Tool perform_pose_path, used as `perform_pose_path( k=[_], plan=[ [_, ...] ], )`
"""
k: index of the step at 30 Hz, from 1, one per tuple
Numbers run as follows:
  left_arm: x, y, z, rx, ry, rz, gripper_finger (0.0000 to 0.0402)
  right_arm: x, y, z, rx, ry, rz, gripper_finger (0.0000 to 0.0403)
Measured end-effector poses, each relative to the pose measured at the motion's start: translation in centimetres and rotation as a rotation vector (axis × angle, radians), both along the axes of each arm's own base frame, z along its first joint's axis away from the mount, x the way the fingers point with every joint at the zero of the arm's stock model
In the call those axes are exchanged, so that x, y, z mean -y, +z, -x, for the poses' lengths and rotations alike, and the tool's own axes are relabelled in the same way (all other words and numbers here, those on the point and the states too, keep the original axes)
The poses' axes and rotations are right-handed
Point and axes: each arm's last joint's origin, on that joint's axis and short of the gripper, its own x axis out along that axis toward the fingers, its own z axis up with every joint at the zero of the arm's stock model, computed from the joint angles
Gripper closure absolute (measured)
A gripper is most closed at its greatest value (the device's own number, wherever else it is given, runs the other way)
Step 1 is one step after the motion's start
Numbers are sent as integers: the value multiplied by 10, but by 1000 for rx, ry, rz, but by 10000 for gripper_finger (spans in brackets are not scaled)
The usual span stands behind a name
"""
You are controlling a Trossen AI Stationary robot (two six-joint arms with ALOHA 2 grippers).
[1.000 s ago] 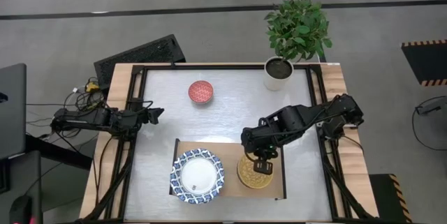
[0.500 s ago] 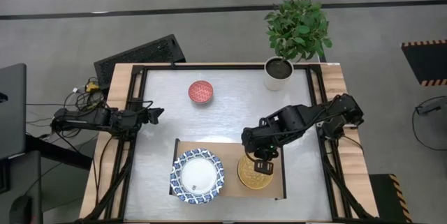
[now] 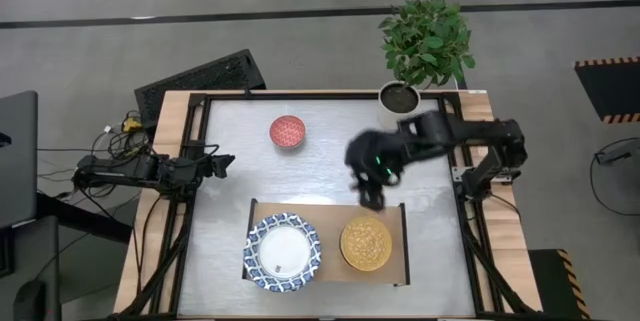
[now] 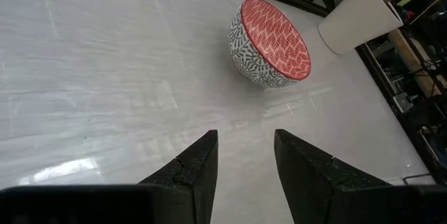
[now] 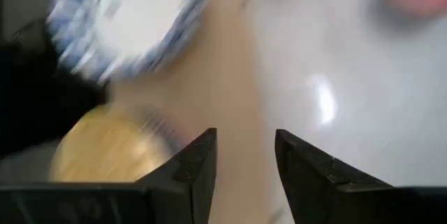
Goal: Place and stack bowls onto a shelf
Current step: Stack the red patterned bowl on top of the yellow patterned bowl on the shelf
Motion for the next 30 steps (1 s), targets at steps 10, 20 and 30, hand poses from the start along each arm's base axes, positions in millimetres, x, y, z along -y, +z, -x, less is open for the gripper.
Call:
perform_pose_path(
  k=[10, 20, 30],
  plan=[
    [0, 0, 0, 1, -5, 5, 273, 88, -30, -77, 211, -18, 151, 227],
    [0, -2, 1, -38, -20, -15, 273, 120, -131, -147, 86, 334, 342, 216],
    [0, -6, 4, -95, -29, -14, 273, 157, -204, -179, 31, 338, 398, 154]
  ],
)
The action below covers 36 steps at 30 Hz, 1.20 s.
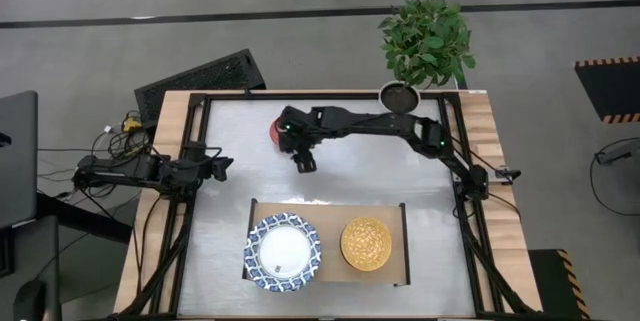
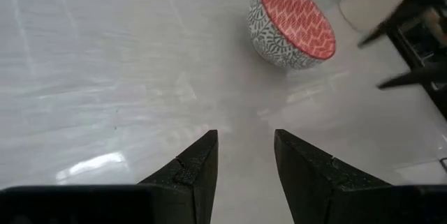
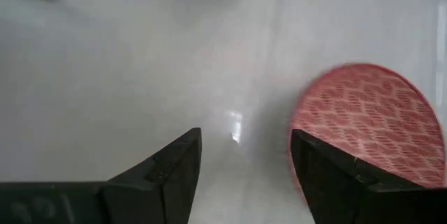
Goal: Place and stack bowls onto a shelf
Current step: Stack the red patterned bowl on top of the yellow patterned bowl on the shelf
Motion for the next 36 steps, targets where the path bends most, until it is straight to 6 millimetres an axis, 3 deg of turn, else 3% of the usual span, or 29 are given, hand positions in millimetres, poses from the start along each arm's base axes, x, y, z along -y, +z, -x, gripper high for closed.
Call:
perform_pose_path(
  k=[3, 9, 21, 28, 32, 36],
  plan=[
    [0, -1, 0, -9, -12, 6, 273, 12, -12, -5, 8, -30, 38, 148],
    [0, -1, 0, -9, -15, 8, 273, 26, -13, -2, 16, -35, 54, 147],
    [0, -1, 0, -13, -15, 6, 273, 31, -25, -1, 8, -24, 66, 148],
    [0, -1, 0, -15, -15, 6, 273, 28, -62, -9, -79, -73, 72, 151],
    [0, -1, 0, -15, -14, 8, 273, 26, -62, -10, -92, -108, 93, 183],
    [0, -1, 0, -14, -17, 11, 273, 19, -61, -6, -140, -113, 118, 268]
  ],
)
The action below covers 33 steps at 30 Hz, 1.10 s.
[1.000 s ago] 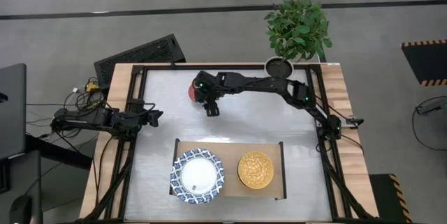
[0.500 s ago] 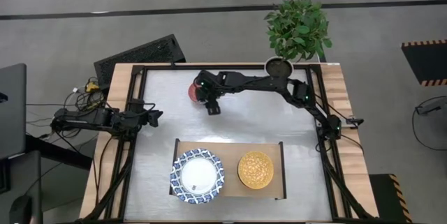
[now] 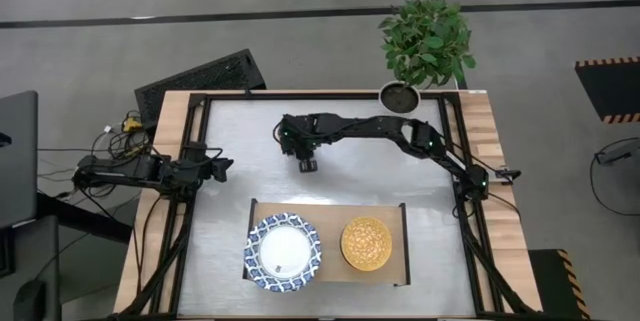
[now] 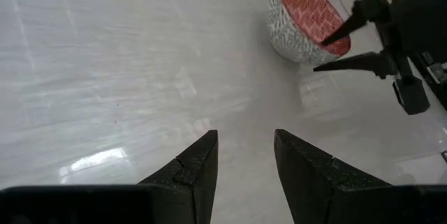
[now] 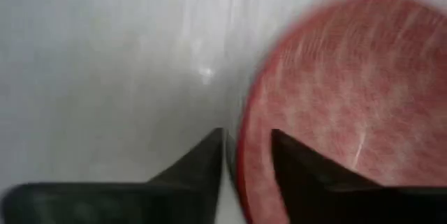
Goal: Place and stack bowls onto a shelf
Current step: Stack the red patterned bowl on top of the yellow patterned bowl on the shelf
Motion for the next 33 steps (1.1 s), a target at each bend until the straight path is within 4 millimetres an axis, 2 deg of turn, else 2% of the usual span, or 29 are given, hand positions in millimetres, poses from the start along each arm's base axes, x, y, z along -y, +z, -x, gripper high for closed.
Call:
perform_pose_path(
  k=[4, 11, 14, 16, 18, 20, 23, 29, 31, 33],
  plan=[
    [0, 0, 0, 0, 0, 0, 273, -5, 9, 3, -11, 13, -10, 363],
    [0, 0, 0, 0, -1, -1, 273, -17, 35, 1, -28, 17, -11, 364],
    [0, 0, 0, -1, -3, 1, 273, -27, 67, 5, -32, 28, 1, 364],
    [0, 0, 0, -1, -4, 2, 273, -36, 103, 10, 17, 29, 6, 364],
    [0, 0, 0, 0, -3, 2, 273, -51, 143, 27, 73, 40, 6, 364],
    [0, 0, 0, -1, -4, 2, 273, -70, 180, 52, 108, 84, -18, 364],
    [0, 0, 0, 2, -2, 6, 273, -103, 223, 85, 152, 132, -52, 364],
    [1, 0, 0, 2, -13, 16, 273, -173, 279, 159, 170, 241, -127, 364],
    [1, 0, 0, 2, -15, 17, 273, -198, 288, 181, 157, 314, -134, 364],
    [1, 0, 0, 0, -15, 17, 273, -224, 290, 195, 142, 383, -116, 364]
  ],
)
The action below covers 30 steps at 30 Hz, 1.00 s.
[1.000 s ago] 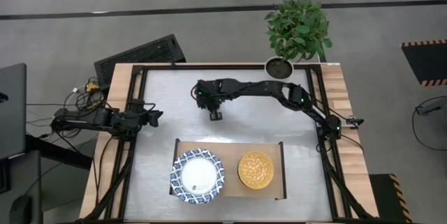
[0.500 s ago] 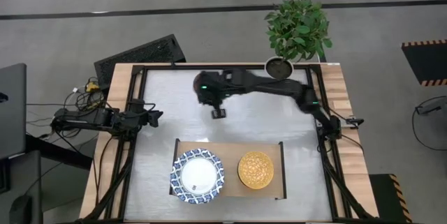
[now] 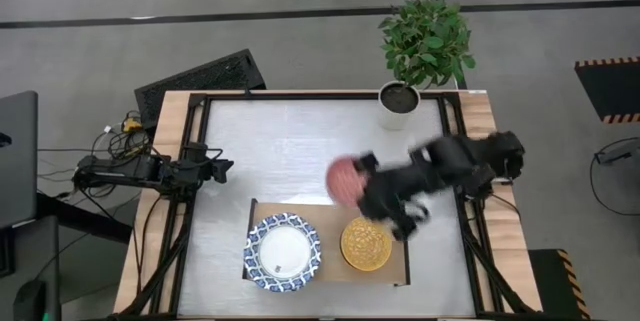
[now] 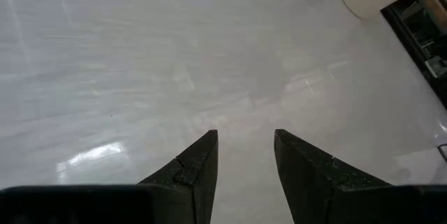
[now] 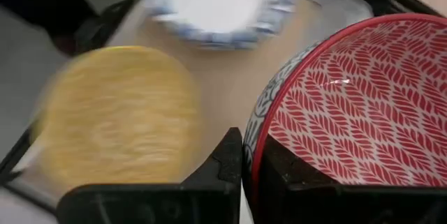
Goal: Place and stack bowls onto a shelf
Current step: Stack the red patterned bowl on top of the yellow patterned bowl on the shelf
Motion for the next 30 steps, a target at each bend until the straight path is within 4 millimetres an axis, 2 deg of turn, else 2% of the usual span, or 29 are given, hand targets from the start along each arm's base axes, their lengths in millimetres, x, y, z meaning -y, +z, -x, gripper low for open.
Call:
perform_pose_path(
  k=[5, 9, 11, 19, 30],
  plan=[
    [0, 0, 0, -3, 2, 1, 273, -54, -5, 23, -12, 155, 56, 364],
    [0, 0, 0, 3, 10, 11, 273, -86, -19, 27, -57, 214, 90, 364],
    [0, 0, 0, 4, 11, 13, 273, -95, -27, 24, -82, 212, 92, 364],
    [0, 0, 0, 13, 21, 27, 273, -104, -48, 15, -212, 174, 73, 364],
    [0, 0, 1, 12, 22, 25, 273, -107, -46, 19, -223, 135, 31, 364]
  ],
)
